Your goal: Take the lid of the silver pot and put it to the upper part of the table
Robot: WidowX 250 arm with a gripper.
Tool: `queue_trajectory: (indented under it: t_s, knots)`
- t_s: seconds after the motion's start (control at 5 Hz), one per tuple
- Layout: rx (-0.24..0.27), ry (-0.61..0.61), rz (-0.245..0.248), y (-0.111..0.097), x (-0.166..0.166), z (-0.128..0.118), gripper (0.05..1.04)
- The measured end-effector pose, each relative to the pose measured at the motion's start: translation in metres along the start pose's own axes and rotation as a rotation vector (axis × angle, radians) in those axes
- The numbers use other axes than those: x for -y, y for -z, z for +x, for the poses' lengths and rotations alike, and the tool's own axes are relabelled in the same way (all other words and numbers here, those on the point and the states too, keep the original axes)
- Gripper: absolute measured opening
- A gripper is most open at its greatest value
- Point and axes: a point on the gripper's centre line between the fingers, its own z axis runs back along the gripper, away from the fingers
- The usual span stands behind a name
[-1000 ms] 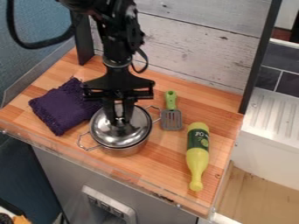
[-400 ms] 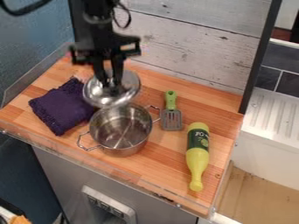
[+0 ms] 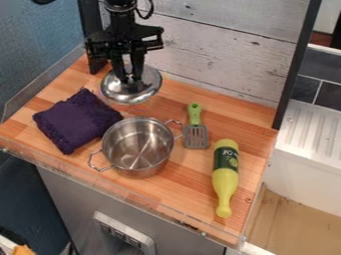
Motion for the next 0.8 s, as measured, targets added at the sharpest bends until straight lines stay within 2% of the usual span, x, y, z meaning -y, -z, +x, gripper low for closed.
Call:
queue_trajectory:
  t_s: [0.4, 0.8]
  knots:
    - [-0.030, -0.037, 0.016, 0.032, 0.005, 0.018, 0.285]
    - [-0.061, -0.012, 0.029, 0.057, 0.020, 0.015, 0.285]
